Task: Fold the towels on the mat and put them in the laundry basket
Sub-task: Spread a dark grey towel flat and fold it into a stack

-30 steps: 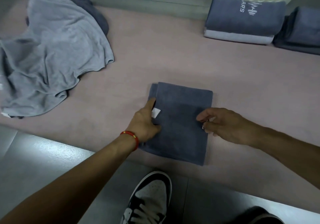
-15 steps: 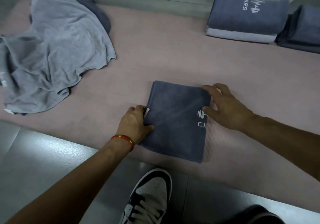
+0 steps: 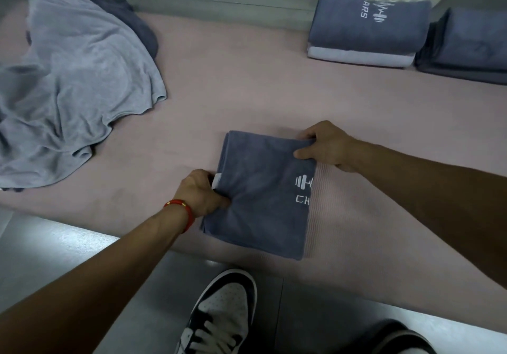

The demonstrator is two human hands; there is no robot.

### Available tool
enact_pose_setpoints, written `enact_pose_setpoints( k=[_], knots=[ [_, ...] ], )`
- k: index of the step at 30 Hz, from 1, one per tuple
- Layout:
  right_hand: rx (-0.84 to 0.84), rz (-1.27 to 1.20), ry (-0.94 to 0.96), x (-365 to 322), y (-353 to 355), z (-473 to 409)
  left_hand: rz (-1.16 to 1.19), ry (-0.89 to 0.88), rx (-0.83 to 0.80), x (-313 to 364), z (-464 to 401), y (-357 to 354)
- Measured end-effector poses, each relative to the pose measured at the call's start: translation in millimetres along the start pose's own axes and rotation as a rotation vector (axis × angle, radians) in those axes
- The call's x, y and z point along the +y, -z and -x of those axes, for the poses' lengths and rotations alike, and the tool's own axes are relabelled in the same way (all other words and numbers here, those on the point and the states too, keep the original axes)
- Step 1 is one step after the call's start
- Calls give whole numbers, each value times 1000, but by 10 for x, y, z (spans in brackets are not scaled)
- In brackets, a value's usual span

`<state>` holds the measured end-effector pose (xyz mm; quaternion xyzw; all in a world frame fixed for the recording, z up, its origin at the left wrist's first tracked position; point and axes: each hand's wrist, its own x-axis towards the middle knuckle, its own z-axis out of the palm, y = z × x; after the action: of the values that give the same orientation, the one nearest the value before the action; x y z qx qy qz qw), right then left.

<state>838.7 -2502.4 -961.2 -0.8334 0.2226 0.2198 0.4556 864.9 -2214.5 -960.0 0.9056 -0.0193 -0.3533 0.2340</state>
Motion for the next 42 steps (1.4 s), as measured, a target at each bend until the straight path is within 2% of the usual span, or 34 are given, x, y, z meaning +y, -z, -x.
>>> enact_pose_setpoints(
  k=[3, 7, 11, 13, 15, 16, 18, 21, 23, 24, 27, 33, 38, 42],
  knots=[
    [43, -119, -28, 80, 110, 99, 40, -61, -27, 130, -2, 67],
    [214, -303, -158, 436, 357, 519, 83, -198, -134, 647, -235, 133],
    [361, -552, -226, 998, 452, 1287, -131, -496, -317, 1545, -508, 38],
    [424, -627, -243, 1255, 449, 1675, -173, -569, -409, 1989, -571, -77],
    [441, -655, -281, 1448, 434, 1929, -278, -602, -431, 2318, -635, -265],
    [432, -585, -298, 1518, 420, 1990, -360, -623, -388, 2407, -655, -383],
    [428, -208, -295, 1609, 403, 1982, -504, -689, -172, 2405, -664, -646],
    [478, 311, -7, 1642, 380, 1806, -595, -938, 252, 2077, -447, -1022],
    [410, 561, 179, 1666, 354, 1583, -597, -1119, 362, 1778, -233, -1271],
    [350, 647, 189, 1665, 340, 1448, -641, -1149, 339, 1641, -169, -1387],
    [213, 791, 117, 1656, 302, 1051, -764, -1082, 244, 1307, -237, -1616],
    [239, 853, 204, 1756, 409, 731, -763, -1077, 260, 1251, -367, -1654],
    [190, 853, 212, 1733, 461, 725, -811, -1059, 242, 1306, -386, -1622],
    [256, 857, 250, 1606, 415, 940, -806, -1062, 197, 1300, -387, -1588]
  ],
)
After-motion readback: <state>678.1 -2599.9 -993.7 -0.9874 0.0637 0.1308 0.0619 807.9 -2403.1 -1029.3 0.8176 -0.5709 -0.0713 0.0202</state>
